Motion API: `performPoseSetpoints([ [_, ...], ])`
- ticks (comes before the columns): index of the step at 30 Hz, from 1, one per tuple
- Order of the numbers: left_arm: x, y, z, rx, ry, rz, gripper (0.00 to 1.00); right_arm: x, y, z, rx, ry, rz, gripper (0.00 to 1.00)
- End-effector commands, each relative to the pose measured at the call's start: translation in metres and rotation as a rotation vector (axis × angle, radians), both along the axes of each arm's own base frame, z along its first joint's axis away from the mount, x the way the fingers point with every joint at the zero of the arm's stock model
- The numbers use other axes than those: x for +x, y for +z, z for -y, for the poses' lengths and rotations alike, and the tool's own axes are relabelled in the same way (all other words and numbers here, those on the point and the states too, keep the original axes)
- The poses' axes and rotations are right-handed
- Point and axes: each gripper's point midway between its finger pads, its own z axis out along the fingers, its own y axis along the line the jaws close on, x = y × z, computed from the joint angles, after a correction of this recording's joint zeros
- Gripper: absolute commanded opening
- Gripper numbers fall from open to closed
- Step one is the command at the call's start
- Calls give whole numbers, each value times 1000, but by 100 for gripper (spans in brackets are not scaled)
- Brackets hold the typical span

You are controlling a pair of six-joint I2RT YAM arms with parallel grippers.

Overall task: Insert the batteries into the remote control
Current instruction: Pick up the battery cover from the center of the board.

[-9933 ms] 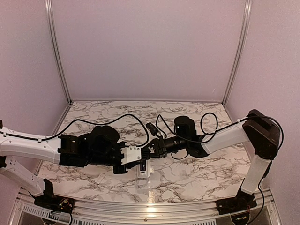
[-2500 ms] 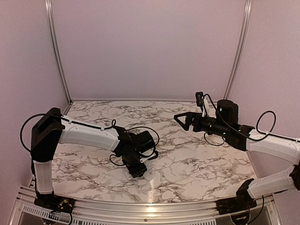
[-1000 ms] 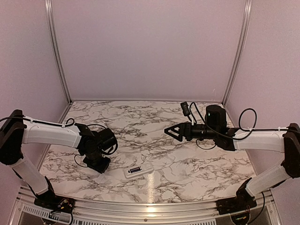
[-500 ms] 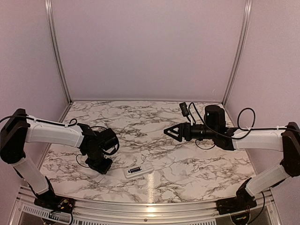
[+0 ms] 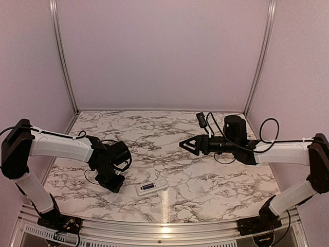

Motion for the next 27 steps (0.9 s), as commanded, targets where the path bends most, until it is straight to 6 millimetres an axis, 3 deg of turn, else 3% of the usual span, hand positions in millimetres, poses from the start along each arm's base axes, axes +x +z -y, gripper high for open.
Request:
performPoseSetpoints([
  [1, -1, -3, 1, 4, -18, 1, 21, 8, 18, -3, 32, 0, 37, 84],
  [6, 0, -6, -1, 23, -19, 7, 13, 8, 15, -4, 28, 9, 27, 83],
  [14, 1, -10, -6, 68, -38, 20, 12, 8, 16, -4, 25, 11, 26, 83],
  [18, 9, 4, 6, 22, -40, 56, 5, 7, 17, -5, 27, 17, 30, 83],
  [22, 31, 51, 43, -158, -76, 162, 0, 6, 20, -8, 31, 45, 44, 81],
  [27, 50, 175, 102, -606, -172, 423, 0, -5, 40, -16, 95, 146, 100, 79],
])
